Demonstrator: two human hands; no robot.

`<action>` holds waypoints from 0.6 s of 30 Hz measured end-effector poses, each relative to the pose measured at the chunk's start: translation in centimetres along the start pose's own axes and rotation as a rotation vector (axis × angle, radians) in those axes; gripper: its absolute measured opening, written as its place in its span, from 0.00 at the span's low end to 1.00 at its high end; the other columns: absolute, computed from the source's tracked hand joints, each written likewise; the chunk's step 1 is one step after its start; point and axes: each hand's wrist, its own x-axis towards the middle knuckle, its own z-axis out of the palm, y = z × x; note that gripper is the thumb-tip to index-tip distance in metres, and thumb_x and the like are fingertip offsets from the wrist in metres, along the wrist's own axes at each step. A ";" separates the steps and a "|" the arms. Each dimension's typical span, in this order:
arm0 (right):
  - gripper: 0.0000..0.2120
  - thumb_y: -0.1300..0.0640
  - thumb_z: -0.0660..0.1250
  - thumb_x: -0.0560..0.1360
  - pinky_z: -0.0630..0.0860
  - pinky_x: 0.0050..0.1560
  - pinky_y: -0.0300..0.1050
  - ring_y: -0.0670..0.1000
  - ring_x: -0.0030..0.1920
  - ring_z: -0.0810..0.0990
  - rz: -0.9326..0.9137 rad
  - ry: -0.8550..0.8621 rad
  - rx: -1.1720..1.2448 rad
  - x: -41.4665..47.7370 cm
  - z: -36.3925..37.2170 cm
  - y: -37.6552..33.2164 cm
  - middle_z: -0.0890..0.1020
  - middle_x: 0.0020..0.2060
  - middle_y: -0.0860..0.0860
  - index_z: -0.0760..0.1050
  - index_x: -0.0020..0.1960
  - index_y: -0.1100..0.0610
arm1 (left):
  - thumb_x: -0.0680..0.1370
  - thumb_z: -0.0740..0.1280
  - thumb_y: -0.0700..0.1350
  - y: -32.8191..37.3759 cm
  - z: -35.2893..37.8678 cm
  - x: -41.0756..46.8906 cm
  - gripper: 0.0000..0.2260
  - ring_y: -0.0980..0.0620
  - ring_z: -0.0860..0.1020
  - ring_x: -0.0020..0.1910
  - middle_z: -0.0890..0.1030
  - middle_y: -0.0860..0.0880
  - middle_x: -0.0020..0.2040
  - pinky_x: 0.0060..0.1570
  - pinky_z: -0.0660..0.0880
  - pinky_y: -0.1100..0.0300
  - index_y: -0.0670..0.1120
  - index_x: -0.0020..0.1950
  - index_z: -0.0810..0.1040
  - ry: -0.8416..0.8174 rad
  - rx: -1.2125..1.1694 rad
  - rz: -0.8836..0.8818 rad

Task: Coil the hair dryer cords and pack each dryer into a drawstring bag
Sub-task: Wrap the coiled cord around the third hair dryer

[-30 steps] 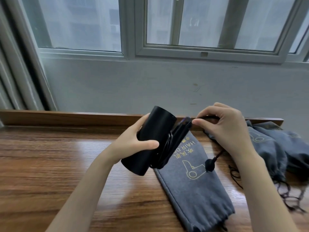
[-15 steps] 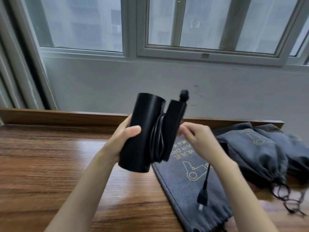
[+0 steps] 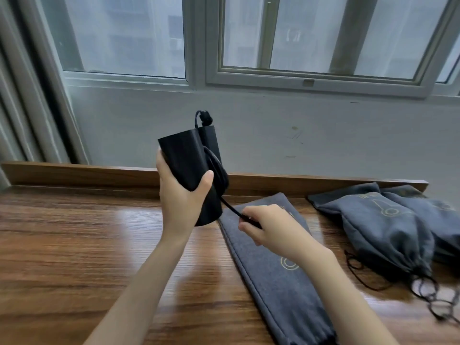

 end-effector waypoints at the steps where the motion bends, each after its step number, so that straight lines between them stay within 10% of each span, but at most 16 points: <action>1: 0.08 0.52 0.61 0.78 0.64 0.31 0.40 0.42 0.28 0.69 -0.021 0.036 -0.053 0.0 -0.2 -0.3 0.70 0.27 0.41 0.69 0.40 0.48 | 0.70 0.72 0.47 0.0 -0.3 0.2 0.39 0.57 0.70 0.62 0.70 0.51 0.67 0.58 0.71 0.61 0.50 0.75 0.53 -0.023 0.085 0.037; 6: 0.04 0.47 0.67 0.73 0.60 0.31 0.33 0.43 0.41 0.73 -0.067 0.361 -0.226 -0.4 -1.7 -0.1 0.79 0.40 0.41 0.76 0.46 0.45 | 0.66 0.73 0.48 0.8 -0.7 0.5 0.44 0.53 0.70 0.56 0.72 0.49 0.59 0.51 0.71 0.55 0.58 0.75 0.52 -0.333 0.424 0.238; 12: 0.12 0.62 0.78 0.62 0.78 0.43 0.51 0.49 0.41 0.78 -0.081 0.425 0.351 -0.9 -3.7 2.0 0.77 0.41 0.48 0.78 0.39 0.53 | 0.63 0.73 0.48 1.2 -0.1 -0.3 0.44 0.63 0.72 0.61 0.72 0.60 0.64 0.55 0.69 0.74 0.61 0.74 0.54 -0.719 0.209 0.116; 18: 0.22 0.60 0.75 0.66 0.77 0.39 0.50 0.55 0.35 0.78 -0.041 0.409 0.564 -1.0 -3.7 2.8 0.80 0.42 0.48 0.70 0.54 0.46 | 0.60 0.71 0.54 1.6 -0.7 0.1 0.43 0.64 0.74 0.59 0.75 0.62 0.62 0.58 0.73 0.62 0.64 0.73 0.57 -0.803 0.118 0.022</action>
